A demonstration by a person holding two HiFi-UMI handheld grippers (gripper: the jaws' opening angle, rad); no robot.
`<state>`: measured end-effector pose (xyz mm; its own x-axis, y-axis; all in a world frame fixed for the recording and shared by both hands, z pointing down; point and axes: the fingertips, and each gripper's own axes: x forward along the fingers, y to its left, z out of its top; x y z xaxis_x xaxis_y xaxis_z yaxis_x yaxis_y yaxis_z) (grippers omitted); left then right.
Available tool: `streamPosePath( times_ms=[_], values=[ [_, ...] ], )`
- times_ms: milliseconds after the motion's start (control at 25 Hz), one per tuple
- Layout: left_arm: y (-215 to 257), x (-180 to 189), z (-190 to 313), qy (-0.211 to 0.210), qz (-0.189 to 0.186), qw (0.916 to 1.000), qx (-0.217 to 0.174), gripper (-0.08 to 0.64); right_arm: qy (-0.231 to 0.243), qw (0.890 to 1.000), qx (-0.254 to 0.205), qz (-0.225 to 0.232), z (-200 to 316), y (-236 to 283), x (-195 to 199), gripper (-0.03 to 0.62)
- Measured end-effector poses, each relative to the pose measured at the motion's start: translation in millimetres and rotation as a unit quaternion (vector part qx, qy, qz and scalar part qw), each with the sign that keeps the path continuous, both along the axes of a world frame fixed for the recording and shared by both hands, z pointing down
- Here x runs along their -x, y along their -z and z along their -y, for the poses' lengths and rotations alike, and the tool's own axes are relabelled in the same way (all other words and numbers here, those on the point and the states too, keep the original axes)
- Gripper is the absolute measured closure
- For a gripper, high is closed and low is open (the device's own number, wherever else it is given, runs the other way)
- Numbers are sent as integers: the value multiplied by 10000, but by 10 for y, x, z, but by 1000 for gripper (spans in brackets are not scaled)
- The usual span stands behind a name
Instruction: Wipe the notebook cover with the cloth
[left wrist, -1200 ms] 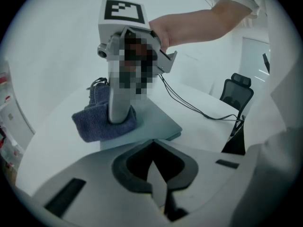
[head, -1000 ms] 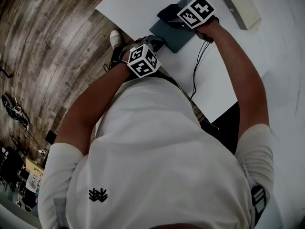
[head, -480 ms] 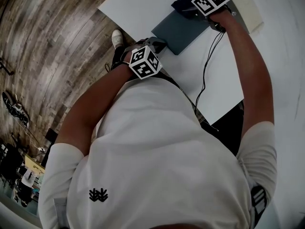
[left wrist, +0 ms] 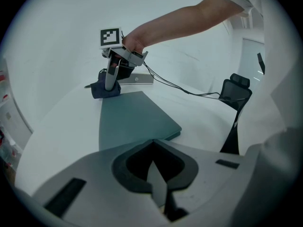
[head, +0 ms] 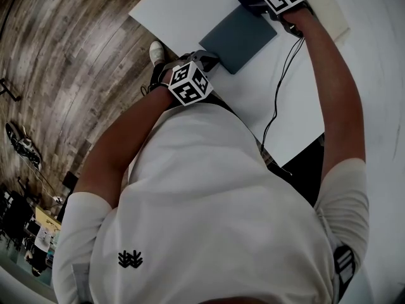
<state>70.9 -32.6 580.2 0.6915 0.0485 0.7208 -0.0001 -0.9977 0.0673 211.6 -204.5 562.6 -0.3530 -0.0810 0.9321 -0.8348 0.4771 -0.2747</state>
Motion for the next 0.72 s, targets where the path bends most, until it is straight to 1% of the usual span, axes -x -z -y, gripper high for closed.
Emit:
streamPosePath(
  times_ms=[200,280,440,520,600,640,720],
  values=[
    [4,15,14,6,8,10000,13,554,-84,9983,-495,-307,101,33,-116,433],
    [2,26,17,0,8,10000,14,554,-150,9966,-738,-343,116,15,-175,433],
    [-16,82,1,12,18,10000,49,554,-371,9925,-1131,-268,-40,133,-179,433],
    [-10,89,-17,75,53,9998,179,554,-436,9904,-1291,-220,-227,222,-174,433],
    [2,63,-17,188,73,9991,369,554,-577,9869,-1507,-39,-444,306,-183,431],
    [26,53,-4,226,36,9988,439,554,-668,9843,-1635,84,-558,350,-177,433],
    [128,76,47,230,-170,9983,510,554,-884,9780,-1871,248,-799,425,-136,431]
  ],
)
